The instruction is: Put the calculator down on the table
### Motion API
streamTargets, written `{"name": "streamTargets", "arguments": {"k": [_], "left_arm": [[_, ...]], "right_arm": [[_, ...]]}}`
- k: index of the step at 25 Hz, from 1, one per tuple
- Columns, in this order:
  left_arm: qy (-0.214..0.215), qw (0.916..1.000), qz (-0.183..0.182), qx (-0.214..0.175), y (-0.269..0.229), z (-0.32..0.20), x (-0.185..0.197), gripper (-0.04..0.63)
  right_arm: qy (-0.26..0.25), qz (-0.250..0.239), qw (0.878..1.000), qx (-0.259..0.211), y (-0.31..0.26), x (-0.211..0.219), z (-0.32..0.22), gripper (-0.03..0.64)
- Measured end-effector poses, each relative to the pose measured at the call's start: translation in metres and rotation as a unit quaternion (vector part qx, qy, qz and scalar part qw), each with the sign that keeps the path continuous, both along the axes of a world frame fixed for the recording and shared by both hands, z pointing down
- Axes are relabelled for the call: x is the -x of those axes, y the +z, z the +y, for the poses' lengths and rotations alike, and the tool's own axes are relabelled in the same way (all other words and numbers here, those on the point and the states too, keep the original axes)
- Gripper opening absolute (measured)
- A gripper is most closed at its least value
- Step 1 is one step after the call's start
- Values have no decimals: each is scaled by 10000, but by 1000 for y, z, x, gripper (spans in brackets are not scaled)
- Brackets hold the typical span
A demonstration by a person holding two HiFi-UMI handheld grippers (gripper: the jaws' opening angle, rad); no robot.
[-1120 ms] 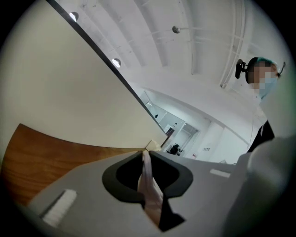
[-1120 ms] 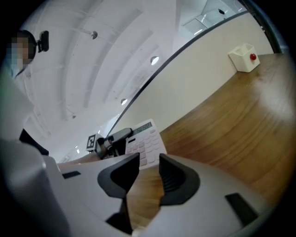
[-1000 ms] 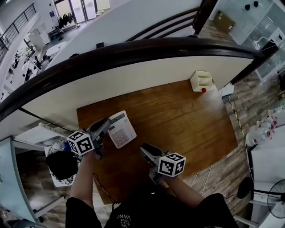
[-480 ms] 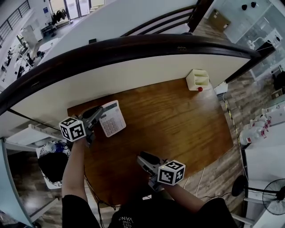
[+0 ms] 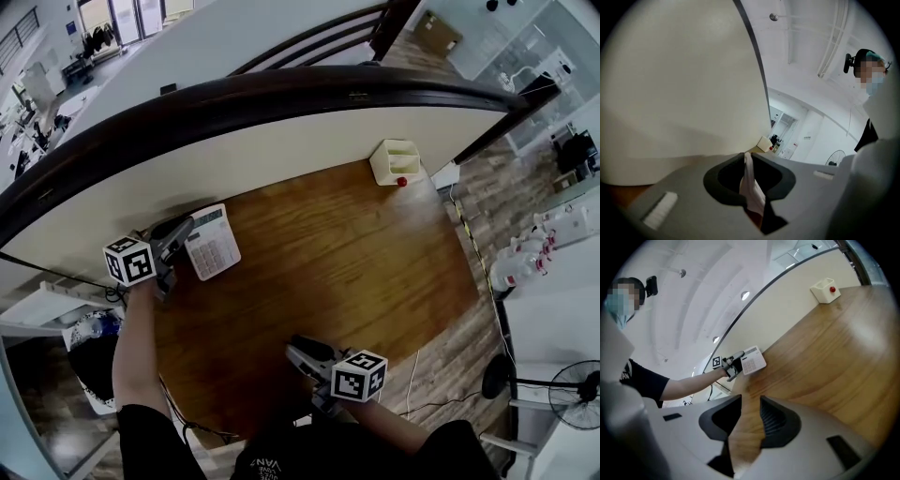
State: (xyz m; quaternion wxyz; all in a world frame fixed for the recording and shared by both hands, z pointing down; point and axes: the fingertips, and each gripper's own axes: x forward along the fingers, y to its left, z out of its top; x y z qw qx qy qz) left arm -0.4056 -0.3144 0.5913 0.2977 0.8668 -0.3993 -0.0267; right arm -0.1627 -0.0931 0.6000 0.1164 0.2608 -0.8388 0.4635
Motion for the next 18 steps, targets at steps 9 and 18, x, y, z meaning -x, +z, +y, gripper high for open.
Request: {"name": "streamTargets", "arguments": {"k": [9,18], "left_arm": [[-377,9992,-13,135,29,-17,14,57],[-1006,9876,-990,692,57,-30,23,105]], "right_arm": [[289,-21,9996,18,0,-3,-4,103],[394,-28,9991,120,4,-1,-14,103]]}}
